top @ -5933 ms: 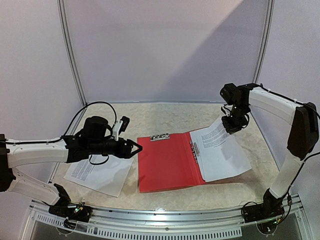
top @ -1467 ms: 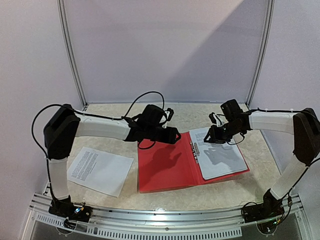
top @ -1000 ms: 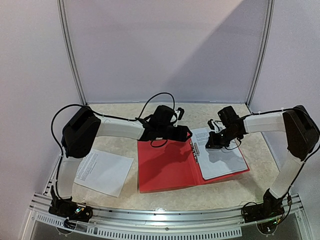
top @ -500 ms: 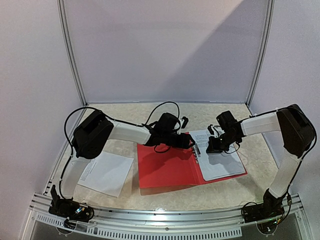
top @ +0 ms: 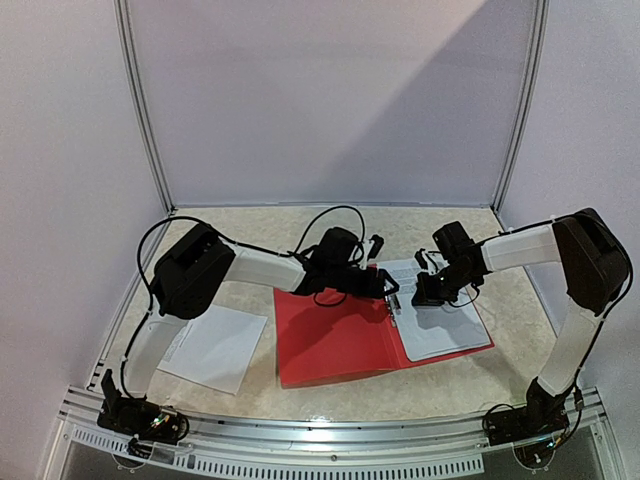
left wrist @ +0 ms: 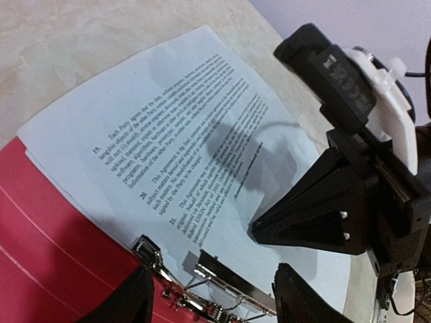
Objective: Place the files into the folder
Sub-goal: Close the spring clip on the folder.
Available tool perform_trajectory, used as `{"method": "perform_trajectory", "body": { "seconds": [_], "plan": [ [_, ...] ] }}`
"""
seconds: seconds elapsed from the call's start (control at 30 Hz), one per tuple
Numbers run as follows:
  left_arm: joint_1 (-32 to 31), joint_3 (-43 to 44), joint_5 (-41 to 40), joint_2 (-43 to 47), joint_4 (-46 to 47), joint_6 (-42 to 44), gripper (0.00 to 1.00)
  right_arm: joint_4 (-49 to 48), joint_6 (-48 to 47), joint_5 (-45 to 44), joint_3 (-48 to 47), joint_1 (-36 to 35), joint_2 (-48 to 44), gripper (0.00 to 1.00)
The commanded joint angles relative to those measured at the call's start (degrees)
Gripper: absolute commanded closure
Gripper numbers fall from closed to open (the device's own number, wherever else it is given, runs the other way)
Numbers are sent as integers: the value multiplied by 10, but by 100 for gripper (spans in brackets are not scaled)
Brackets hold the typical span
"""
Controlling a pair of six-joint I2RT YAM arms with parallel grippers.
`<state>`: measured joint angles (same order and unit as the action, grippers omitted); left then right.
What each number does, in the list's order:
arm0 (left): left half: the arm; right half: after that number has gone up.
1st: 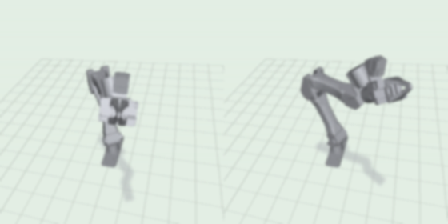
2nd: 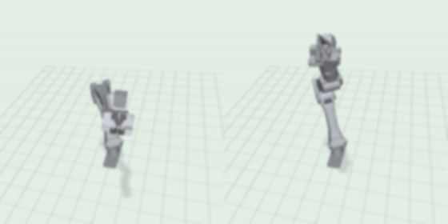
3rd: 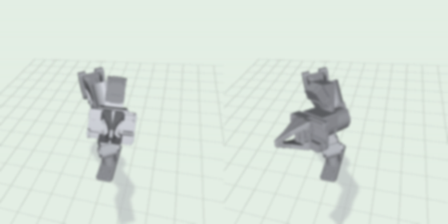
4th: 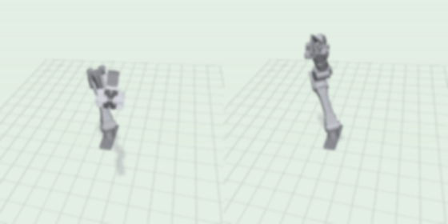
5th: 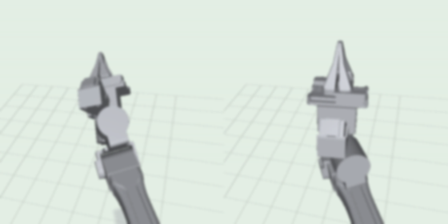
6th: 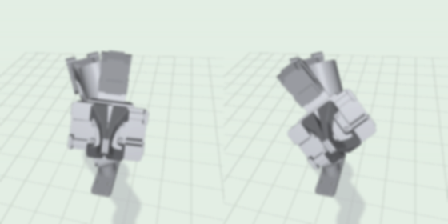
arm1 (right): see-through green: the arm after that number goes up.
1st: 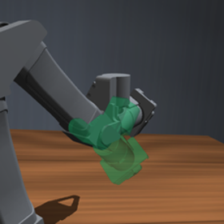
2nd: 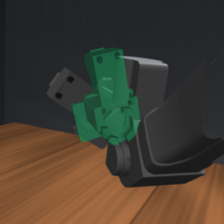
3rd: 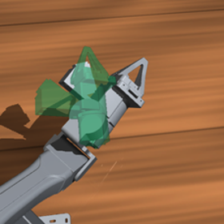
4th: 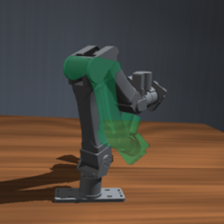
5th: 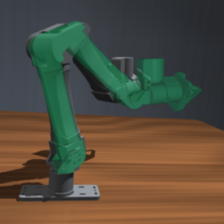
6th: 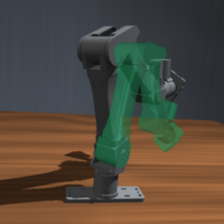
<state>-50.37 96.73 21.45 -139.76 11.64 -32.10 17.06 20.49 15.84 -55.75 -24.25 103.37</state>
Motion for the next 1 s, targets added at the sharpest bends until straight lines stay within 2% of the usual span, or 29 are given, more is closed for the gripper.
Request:
{"method": "perform_trajectory", "body": {
  "seconds": [0.0,0.23,0.47,0.8,0.9,0.97],
  "plan": [
    [-7,-5,30,3,45,-12,39,19,-5,-10,7,-1,24,100],
    [-10,-64,83,38,135,-36,44,19,-3,-8,6,-1,24,100],
    [-25,-116,109,68,182,-62,48,19,-2,-9,6,-1,20,100],
    [-42,-123,68,111,118,-35,46,14,6,-1,6,-2,3,100],
    [-40,-104,5,132,50,-22,46,4,11,10,7,-2,-14,100],
    [-39,-71,-71,139,-42,-26,46,-2,18,20,9,-3,-27,99]
  ]
}}
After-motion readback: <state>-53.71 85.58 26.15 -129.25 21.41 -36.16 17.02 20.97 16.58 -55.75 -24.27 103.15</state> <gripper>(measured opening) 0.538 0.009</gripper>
